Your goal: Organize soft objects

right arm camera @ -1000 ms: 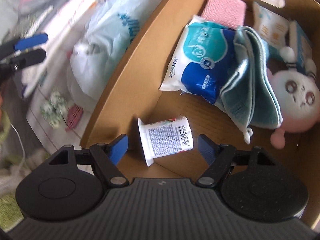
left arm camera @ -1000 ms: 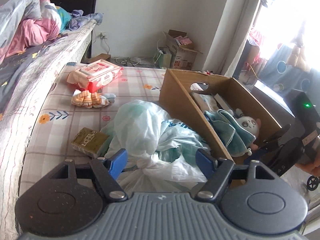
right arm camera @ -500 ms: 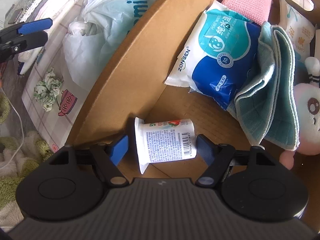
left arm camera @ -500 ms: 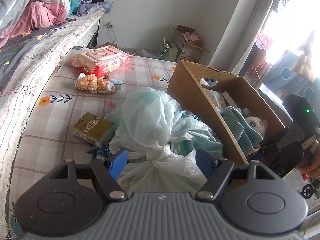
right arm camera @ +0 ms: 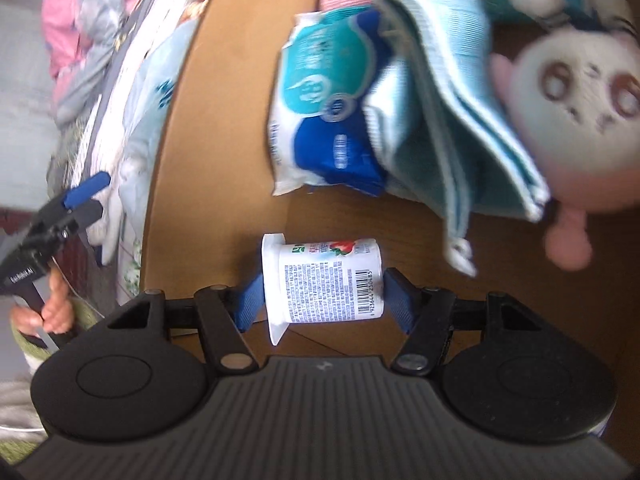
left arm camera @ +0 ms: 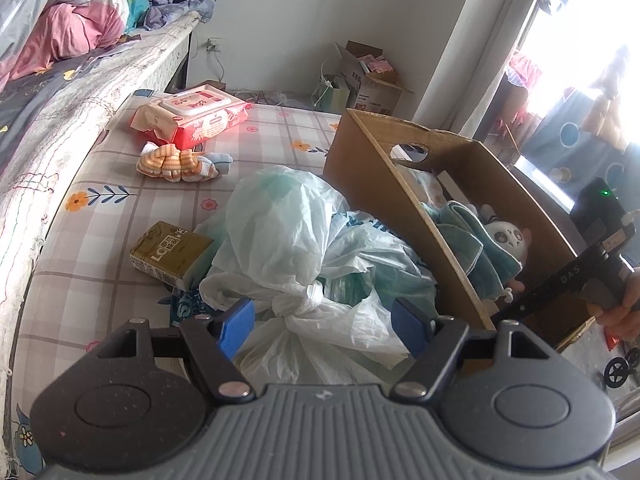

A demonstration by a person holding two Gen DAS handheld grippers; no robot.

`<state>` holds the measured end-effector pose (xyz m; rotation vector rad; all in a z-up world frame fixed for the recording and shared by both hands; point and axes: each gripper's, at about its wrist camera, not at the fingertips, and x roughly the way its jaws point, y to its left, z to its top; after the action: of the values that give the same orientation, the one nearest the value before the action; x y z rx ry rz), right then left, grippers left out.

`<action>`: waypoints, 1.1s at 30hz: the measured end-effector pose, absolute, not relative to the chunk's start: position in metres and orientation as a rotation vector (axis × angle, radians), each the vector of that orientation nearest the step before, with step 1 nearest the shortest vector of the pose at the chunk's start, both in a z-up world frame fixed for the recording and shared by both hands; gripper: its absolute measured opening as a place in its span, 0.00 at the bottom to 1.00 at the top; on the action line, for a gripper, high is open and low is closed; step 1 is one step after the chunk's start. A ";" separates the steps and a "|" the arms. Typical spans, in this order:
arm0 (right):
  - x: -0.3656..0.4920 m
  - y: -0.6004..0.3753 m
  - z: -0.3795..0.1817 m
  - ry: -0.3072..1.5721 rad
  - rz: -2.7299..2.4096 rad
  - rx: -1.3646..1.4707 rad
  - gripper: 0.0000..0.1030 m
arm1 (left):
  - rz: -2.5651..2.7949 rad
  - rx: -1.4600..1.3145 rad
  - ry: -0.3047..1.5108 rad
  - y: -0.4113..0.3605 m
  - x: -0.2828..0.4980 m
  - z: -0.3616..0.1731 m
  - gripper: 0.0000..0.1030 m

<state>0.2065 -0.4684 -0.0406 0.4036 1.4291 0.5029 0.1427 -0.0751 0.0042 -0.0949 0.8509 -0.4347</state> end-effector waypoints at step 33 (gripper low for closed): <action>0.173 -0.510 -0.084 1.315 0.340 0.844 0.40 | -0.451 -0.083 0.843 -0.087 0.130 0.012 0.74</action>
<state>0.1727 -0.5105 -0.0836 0.8438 1.3152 0.3399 0.1301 -0.0867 0.0125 -0.0828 0.8426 -0.4508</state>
